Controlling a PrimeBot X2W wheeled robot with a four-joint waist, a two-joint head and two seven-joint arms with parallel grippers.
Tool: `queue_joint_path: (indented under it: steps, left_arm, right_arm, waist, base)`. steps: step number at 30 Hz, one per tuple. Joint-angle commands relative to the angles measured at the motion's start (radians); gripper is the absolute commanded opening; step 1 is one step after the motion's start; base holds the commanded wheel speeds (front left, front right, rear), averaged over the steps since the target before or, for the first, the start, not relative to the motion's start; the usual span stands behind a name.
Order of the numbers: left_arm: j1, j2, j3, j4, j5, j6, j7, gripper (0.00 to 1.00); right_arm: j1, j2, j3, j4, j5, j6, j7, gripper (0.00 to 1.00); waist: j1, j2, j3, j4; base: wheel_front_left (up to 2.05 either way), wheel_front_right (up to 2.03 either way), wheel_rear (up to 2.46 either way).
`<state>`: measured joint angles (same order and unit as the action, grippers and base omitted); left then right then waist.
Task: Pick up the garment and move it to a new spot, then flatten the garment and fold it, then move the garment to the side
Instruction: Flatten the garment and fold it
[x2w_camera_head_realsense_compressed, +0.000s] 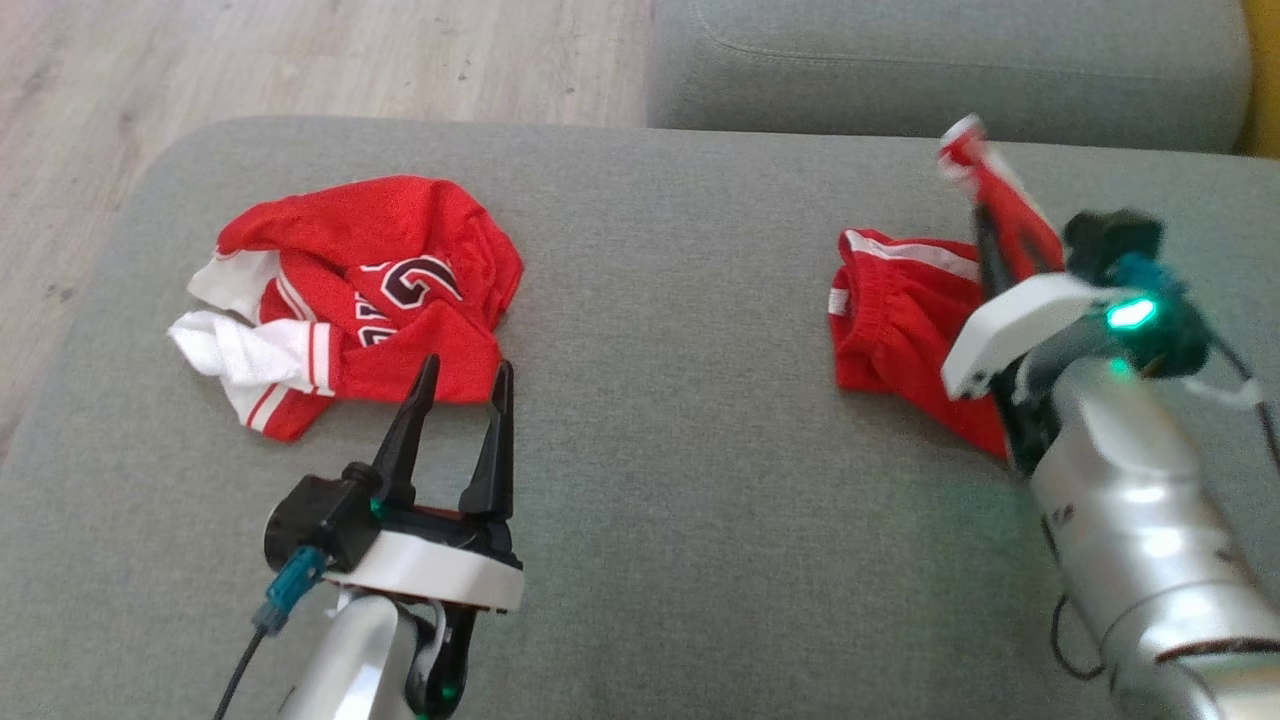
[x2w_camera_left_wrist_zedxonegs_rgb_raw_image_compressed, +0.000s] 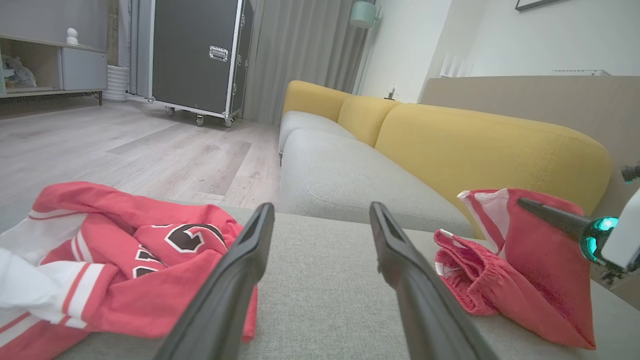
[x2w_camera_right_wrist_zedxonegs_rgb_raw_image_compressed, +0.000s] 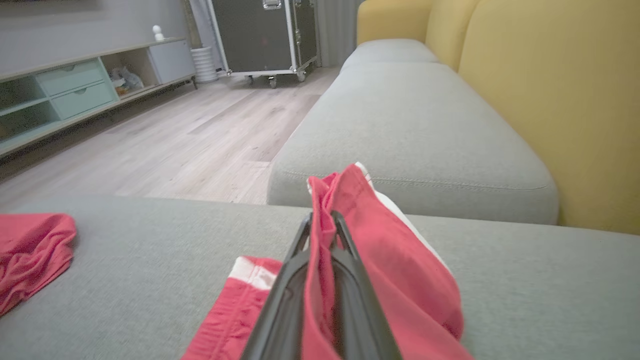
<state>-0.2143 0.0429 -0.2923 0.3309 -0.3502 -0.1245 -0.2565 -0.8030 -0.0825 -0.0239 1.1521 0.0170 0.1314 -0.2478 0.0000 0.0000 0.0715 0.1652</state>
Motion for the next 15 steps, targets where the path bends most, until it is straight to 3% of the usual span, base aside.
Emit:
queue_joint_path:
  steps: [1,15]
  left_arm:
    - [-0.02,0.007,0.032,-0.03,0.012,-0.004,-0.005,1.0]
    - [-0.018,0.007,0.031,-0.031,0.011,-0.005,-0.005,1.0]
  right_arm:
    - [0.003,0.024,0.05,-0.033,0.02,-0.001,-0.012,0.0]
    - [0.102,0.032,0.409,-0.097,0.255,-0.001,-0.006,0.0]
  waist:
    - [0.0,0.0,-0.004,0.009]
    - [0.0,0.0,0.01,0.047]
  base:
    - [0.0,0.0,0.0]
    - [0.0,0.0,0.0]
